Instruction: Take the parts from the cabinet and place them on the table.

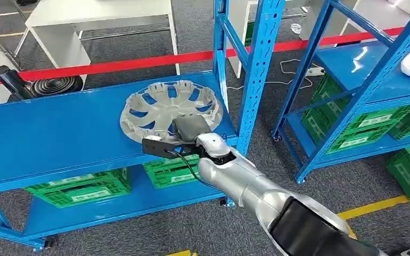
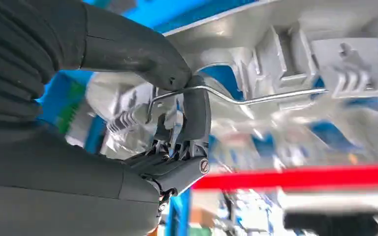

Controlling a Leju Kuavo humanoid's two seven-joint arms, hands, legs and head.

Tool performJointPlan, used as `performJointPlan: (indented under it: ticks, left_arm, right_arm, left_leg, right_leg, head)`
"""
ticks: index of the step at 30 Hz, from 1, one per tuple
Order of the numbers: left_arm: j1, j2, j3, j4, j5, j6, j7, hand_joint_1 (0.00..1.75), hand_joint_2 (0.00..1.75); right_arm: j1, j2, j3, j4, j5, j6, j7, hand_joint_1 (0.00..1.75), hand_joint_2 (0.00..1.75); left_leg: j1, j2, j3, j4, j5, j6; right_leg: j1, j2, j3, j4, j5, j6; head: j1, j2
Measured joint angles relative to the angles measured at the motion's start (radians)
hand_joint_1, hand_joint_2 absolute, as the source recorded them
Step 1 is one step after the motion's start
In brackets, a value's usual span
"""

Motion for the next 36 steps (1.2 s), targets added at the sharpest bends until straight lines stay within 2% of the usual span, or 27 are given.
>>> performJointPlan:
  ticks: [11,22,25,32,36]
  left_arm:
    - [0.017,0.000,0.025,0.000,0.009,0.018,-0.006,0.00,0.00]
    - [0.031,0.000,0.042,0.000,0.018,0.029,-0.017,0.00,0.00]
    - [0.032,0.000,0.046,0.000,0.018,0.030,-0.019,0.00,0.00]
    - [0.034,-0.001,0.051,0.000,0.011,0.031,-0.024,0.00,0.00]
    - [0.034,-0.002,0.051,0.000,0.006,0.030,-0.024,0.00,0.00]
  right_arm:
    - [0.002,0.000,0.000,-0.206,0.036,-0.004,-0.005,1.75,1.75]
    - [0.014,0.000,0.005,-0.271,0.053,-0.016,0.014,1.75,1.75]
    - [0.014,0.000,0.006,-0.272,0.068,-0.040,0.029,1.75,1.75]
    - [0.014,-0.006,0.009,-0.289,0.143,-0.153,0.076,1.75,1.75]
    - [0.013,-0.016,0.009,-0.322,0.169,-0.172,0.095,1.75,1.75]
  left_leg:
    - [0.000,0.000,-0.003,0.000,0.000,0.000]
    - [0.000,0.000,-0.004,0.000,0.000,0.000]
    - [0.000,0.000,-0.005,0.000,0.000,0.000]
    - [0.000,0.000,-0.005,0.000,0.000,0.000]
    - [0.000,0.000,-0.005,0.000,0.000,0.000]
  right_leg:
    - [0.000,0.000,-0.003,0.000,0.000,0.000]
    - [0.000,0.000,-0.004,0.000,0.000,0.000]
    - [0.000,0.000,-0.004,0.000,0.000,0.000]
    - [0.000,0.000,-0.005,0.000,0.000,0.000]
    - [0.000,0.000,-0.005,0.000,0.000,0.000]
  head:
    - [0.000,0.000]
    - [0.000,0.000]
    - [0.000,0.000]
    - [0.000,0.000]
    - [0.000,0.000]
